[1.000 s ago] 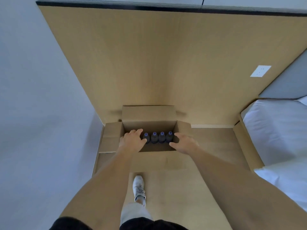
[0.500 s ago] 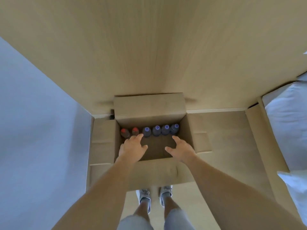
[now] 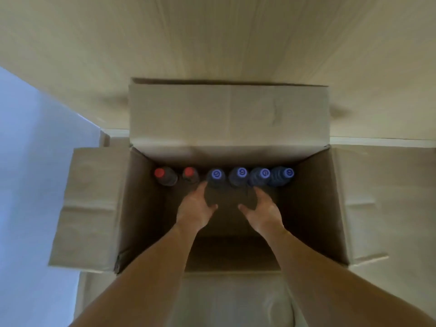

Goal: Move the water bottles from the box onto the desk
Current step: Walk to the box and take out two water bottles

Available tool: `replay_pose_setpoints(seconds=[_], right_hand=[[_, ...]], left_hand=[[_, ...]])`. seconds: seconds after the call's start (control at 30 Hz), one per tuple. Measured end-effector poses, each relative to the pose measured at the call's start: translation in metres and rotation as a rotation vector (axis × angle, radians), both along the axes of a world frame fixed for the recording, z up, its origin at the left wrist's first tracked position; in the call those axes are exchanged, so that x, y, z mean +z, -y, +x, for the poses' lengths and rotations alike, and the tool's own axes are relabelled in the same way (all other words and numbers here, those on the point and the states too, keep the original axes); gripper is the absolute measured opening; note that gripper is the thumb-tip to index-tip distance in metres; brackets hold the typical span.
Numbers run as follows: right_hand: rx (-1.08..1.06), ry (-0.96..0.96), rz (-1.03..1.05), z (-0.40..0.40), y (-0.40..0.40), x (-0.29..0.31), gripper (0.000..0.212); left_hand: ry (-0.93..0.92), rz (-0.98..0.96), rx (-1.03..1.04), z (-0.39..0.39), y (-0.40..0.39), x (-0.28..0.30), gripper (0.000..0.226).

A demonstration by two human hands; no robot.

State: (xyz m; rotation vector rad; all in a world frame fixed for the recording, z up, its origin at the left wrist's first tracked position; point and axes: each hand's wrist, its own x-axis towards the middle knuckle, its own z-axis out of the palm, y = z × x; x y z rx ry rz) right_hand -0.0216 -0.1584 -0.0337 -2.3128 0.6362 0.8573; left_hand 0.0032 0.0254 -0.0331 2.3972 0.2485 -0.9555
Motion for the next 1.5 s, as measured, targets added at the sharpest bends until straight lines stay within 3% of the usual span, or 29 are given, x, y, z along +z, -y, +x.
replay_pose_setpoints(seconds=[0.2, 0.43, 0.53, 0.7, 0.93, 1.07, 1.23, 1.4, 1.5], right_hand=[[0.017, 0.08, -0.016, 0.017, -0.008, -0.08, 0.091], [-0.114, 0.253, -0.015, 0.022, -0.022, -0.121, 0.094], [-0.12, 0.29, -0.064, 0.025, -0.029, -0.127, 0.096], [-0.135, 0.308, -0.1, 0.034, -0.034, -0.137, 0.079], [-0.034, 0.307, -0.143, 0.048, -0.028, -0.143, 0.069], [-0.011, 0.306, -0.056, 0.032, -0.022, -0.14, 0.06], [0.054, 0.273, 0.032, 0.004, -0.013, -0.139, 0.07], [0.028, 0.201, 0.091, 0.016, -0.012, -0.146, 0.093], [0.023, 0.218, 0.092, 0.015, -0.011, -0.151, 0.083]], left_hand=[[0.017, -0.08, 0.165, 0.018, 0.012, -0.083, 0.081], [0.106, -0.124, 0.311, 0.025, 0.025, -0.134, 0.087], [0.18, -0.156, 0.338, 0.026, 0.028, -0.144, 0.087], [0.306, -0.184, 0.354, 0.028, 0.029, -0.15, 0.064], [0.299, -0.171, 0.3, 0.024, 0.019, -0.151, 0.062], [0.227, -0.158, 0.305, 0.012, 0.012, -0.149, 0.067], [0.168, -0.114, 0.265, -0.004, -0.001, -0.149, 0.08], [0.157, -0.097, 0.228, 0.001, -0.001, -0.155, 0.09], [0.203, -0.103, 0.243, 0.001, 0.002, -0.159, 0.082]])
